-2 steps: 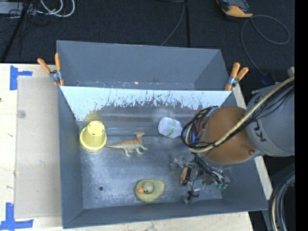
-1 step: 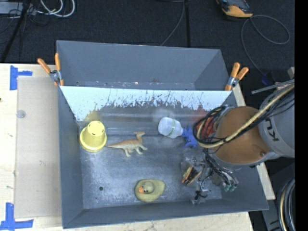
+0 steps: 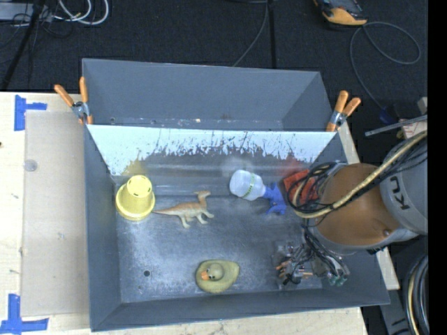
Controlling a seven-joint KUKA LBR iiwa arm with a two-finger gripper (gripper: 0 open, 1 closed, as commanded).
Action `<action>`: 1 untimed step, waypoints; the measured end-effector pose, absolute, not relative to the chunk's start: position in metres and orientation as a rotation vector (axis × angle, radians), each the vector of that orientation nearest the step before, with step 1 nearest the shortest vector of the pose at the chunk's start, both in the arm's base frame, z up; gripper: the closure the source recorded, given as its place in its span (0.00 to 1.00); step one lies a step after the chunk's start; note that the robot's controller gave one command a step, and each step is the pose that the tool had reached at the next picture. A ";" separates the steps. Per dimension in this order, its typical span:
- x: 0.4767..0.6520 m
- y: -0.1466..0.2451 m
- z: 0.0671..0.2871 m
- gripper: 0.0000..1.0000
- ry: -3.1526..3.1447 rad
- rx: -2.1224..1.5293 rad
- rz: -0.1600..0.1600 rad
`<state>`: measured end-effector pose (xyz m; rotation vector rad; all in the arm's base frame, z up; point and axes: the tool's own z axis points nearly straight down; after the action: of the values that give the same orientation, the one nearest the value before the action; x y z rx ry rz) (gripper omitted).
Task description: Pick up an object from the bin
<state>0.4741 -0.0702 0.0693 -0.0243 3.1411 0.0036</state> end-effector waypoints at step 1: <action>0.474 -0.070 0.069 1.00 3.141 -0.025 0.004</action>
Offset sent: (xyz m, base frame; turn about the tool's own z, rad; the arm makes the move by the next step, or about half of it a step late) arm 0.0073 -0.0032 0.1005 -0.0533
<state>0.4741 -0.0702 0.0693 -0.0255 3.1410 0.0035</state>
